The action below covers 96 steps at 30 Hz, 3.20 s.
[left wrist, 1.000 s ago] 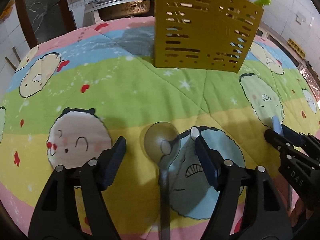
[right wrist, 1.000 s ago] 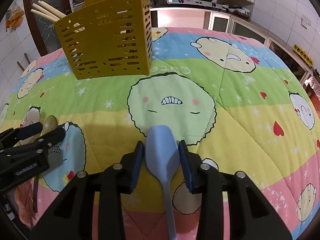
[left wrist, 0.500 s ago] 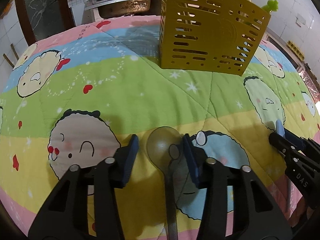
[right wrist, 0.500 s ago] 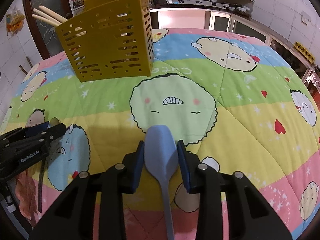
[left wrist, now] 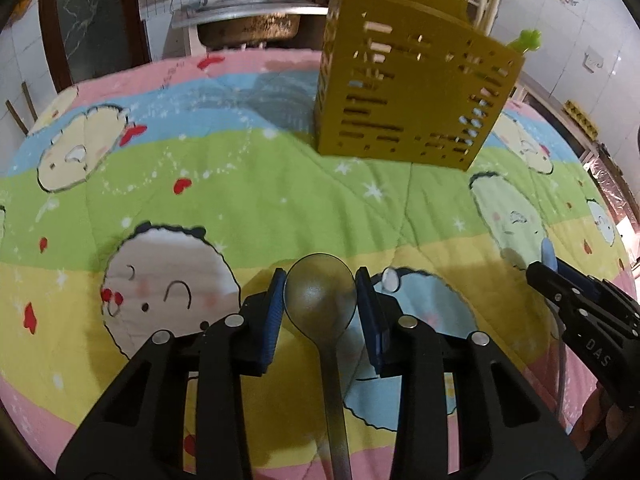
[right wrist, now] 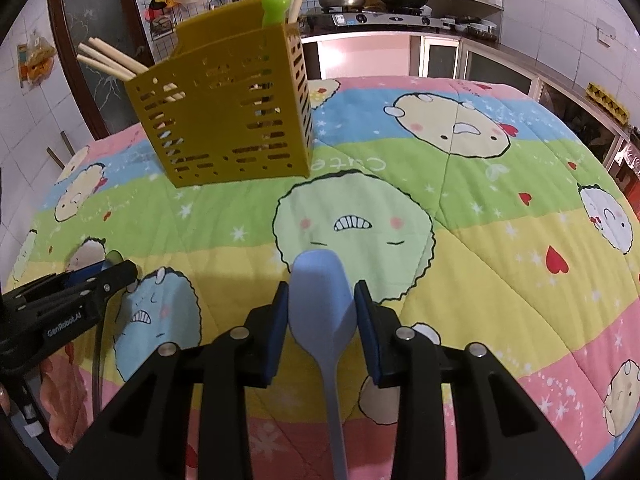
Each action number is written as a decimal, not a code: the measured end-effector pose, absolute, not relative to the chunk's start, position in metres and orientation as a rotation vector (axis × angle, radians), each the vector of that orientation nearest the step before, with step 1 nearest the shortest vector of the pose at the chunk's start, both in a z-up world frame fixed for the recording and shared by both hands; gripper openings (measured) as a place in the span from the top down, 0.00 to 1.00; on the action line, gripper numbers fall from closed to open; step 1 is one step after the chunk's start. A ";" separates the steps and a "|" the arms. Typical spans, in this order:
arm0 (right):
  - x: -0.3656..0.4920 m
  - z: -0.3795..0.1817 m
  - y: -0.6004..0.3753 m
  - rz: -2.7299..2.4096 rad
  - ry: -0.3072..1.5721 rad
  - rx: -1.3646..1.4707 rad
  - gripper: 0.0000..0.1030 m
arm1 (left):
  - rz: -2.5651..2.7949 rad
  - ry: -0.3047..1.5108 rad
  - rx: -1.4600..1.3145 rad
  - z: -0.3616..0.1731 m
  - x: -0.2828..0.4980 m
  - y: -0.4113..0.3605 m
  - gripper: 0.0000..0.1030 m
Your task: Organize utensils
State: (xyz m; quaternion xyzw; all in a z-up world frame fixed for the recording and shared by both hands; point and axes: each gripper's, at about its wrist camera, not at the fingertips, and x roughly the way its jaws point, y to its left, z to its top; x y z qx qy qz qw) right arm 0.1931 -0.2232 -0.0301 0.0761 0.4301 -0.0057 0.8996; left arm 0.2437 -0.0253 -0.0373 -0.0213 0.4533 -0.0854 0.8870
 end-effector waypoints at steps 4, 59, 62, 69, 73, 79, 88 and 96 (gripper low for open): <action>0.193 -0.021 -0.226 -0.009 0.851 0.170 0.68 | -0.165 0.871 -0.043 -0.021 0.237 -0.025 0.67; 0.306 0.138 -0.221 0.098 0.366 0.206 0.69 | -0.185 0.280 -0.179 0.126 0.353 -0.052 0.67; 0.317 0.122 -0.229 0.089 0.406 0.227 0.69 | -0.159 0.323 -0.162 0.109 0.360 -0.049 0.67; 0.327 0.105 -0.227 0.076 0.489 0.195 0.65 | -0.152 0.390 -0.200 0.108 0.351 -0.024 0.63; 0.297 0.112 -0.238 0.055 0.451 0.196 0.47 | -0.117 0.361 -0.189 0.123 0.316 -0.009 0.34; 0.225 0.114 -0.248 0.022 0.388 0.151 0.22 | -0.045 0.295 -0.154 0.131 0.244 0.008 0.09; 0.122 0.081 -0.245 0.015 0.356 0.146 0.05 | -0.026 0.232 -0.078 0.094 0.133 0.013 0.05; 0.070 0.037 -0.227 0.011 0.365 0.103 0.04 | 0.001 0.267 -0.025 0.040 0.080 0.009 0.05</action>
